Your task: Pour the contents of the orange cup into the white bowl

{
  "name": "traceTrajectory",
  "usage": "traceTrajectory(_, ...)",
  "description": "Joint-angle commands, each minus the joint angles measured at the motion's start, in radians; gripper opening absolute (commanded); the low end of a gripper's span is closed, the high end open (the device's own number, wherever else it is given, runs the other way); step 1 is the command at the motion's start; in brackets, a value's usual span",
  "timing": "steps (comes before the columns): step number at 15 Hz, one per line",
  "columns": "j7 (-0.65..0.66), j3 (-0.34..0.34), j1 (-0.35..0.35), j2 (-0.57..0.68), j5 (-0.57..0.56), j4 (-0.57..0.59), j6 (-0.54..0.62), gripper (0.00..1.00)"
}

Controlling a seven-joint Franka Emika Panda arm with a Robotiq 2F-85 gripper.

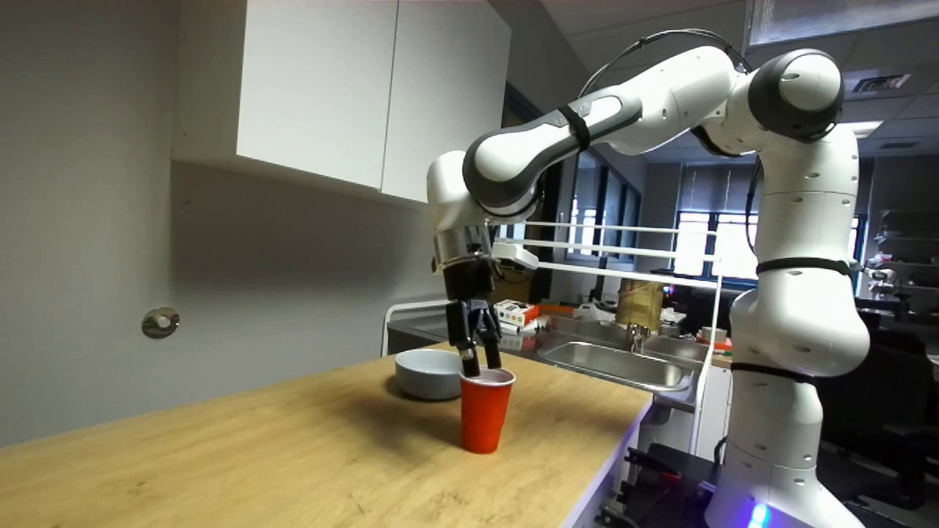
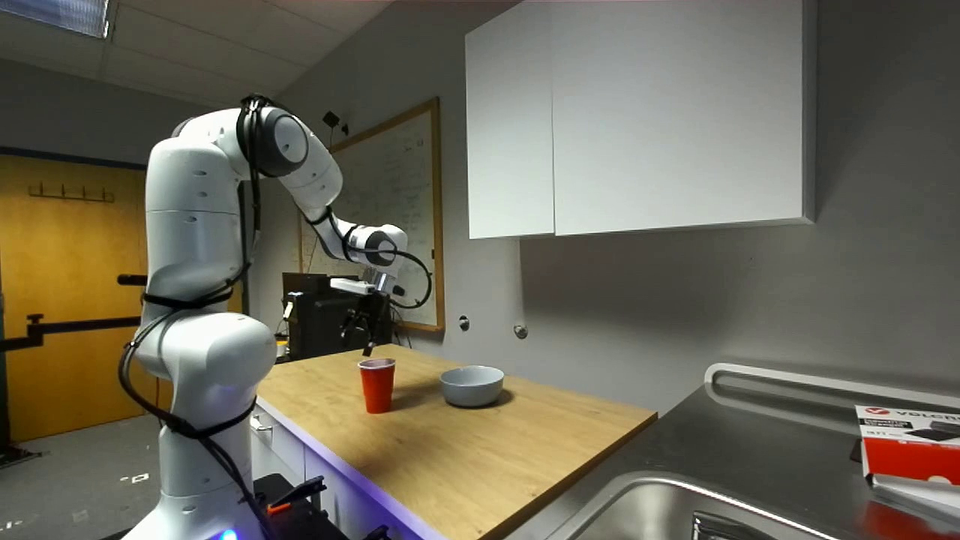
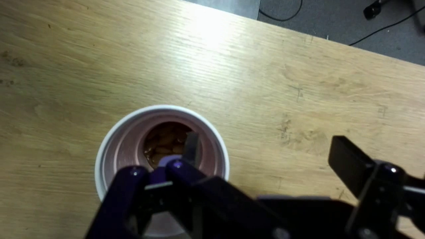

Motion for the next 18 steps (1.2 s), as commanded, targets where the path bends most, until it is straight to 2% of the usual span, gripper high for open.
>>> traceTrajectory(1,0.032,0.005,-0.003,0.040,-0.025,0.021,0.053,1.00)
traceTrajectory(8,0.059,0.002,0.003,0.116,-0.033,0.028,0.093,1.00)
traceTrajectory(9,0.060,0.002,0.004,0.123,-0.033,0.028,0.097,0.75)
traceTrajectory(10,0.063,0.002,0.005,0.129,-0.033,0.028,0.103,0.75)
traceTrajectory(17,0.096,0.001,0.009,0.141,-0.033,0.032,0.123,0.20)
traceTrajectory(18,0.099,0.000,0.007,0.115,-0.034,0.037,0.090,0.14)
